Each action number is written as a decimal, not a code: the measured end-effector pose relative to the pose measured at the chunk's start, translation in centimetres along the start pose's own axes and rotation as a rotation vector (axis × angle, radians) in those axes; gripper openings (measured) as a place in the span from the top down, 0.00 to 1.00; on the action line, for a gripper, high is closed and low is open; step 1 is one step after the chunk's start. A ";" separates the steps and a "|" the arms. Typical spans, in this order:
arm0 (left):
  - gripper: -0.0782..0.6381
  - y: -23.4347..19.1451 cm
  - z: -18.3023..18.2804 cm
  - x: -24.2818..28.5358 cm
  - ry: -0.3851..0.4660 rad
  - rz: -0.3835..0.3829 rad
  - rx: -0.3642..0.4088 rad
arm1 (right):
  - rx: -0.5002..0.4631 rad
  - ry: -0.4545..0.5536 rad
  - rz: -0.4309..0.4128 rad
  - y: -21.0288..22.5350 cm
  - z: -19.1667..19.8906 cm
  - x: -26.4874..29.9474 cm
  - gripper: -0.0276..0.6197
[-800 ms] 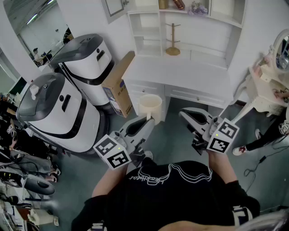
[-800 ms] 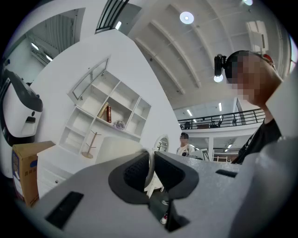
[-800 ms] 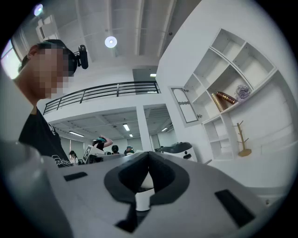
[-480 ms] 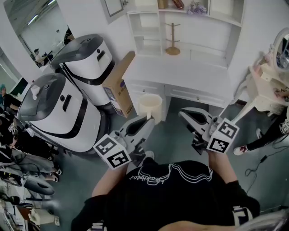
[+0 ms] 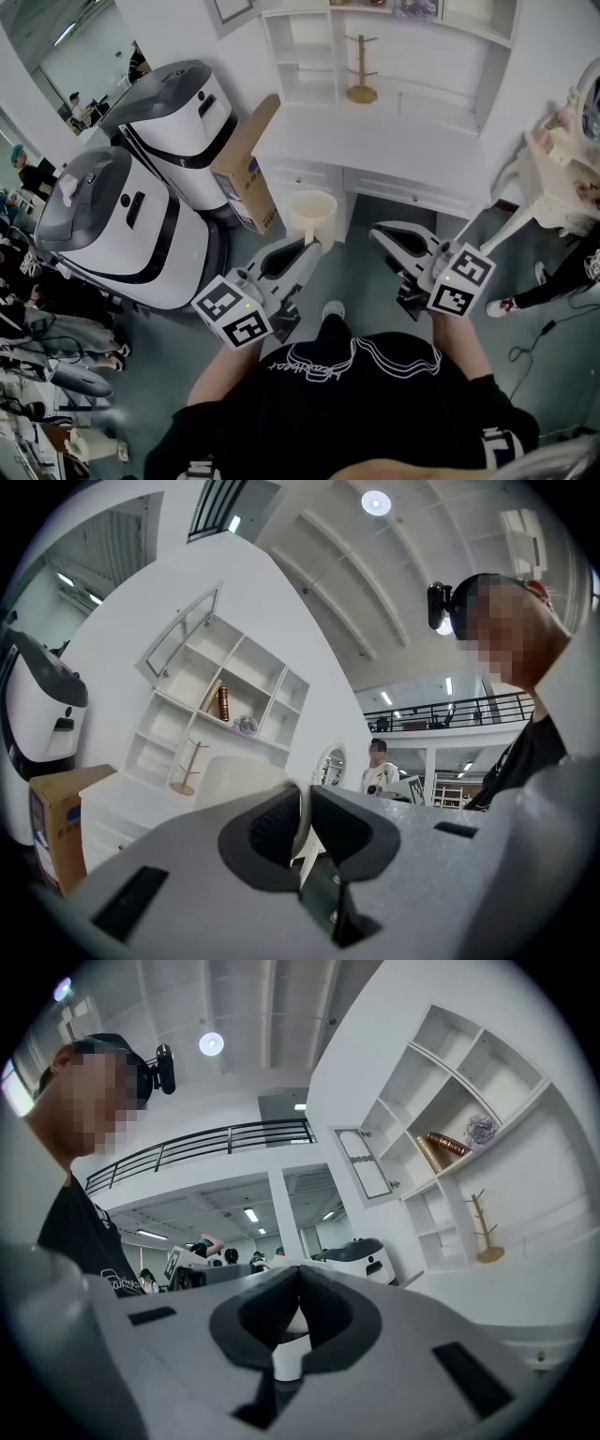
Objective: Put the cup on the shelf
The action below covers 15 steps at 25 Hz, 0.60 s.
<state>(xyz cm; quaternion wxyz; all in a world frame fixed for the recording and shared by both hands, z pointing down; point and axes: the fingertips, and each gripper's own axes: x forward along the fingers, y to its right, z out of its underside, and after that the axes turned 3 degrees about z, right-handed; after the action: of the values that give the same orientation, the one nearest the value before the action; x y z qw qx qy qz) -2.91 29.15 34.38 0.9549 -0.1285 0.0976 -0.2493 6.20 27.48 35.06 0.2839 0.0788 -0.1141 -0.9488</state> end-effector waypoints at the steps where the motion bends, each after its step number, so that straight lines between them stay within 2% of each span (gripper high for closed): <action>1: 0.84 -0.4 0.1 0.3 0.000 0.001 -0.002 | 0.003 -0.002 0.005 0.4 0.1 0.1 0.95; 8: 0.84 -5.3 -0.8 3.7 0.007 0.045 -0.034 | 0.017 -0.010 0.065 5.4 -0.5 2.1 0.95; 15: 0.84 -12.5 -2.1 8.5 -0.012 0.089 -0.068 | 0.059 0.005 0.135 12.8 -2.2 6.3 0.95</action>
<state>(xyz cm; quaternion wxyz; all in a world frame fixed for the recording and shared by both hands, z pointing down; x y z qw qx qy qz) -1.80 13.96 34.99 0.9607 -0.1578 0.1056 -0.2024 8.19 13.18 35.75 0.3451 0.0814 -0.1465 -0.9235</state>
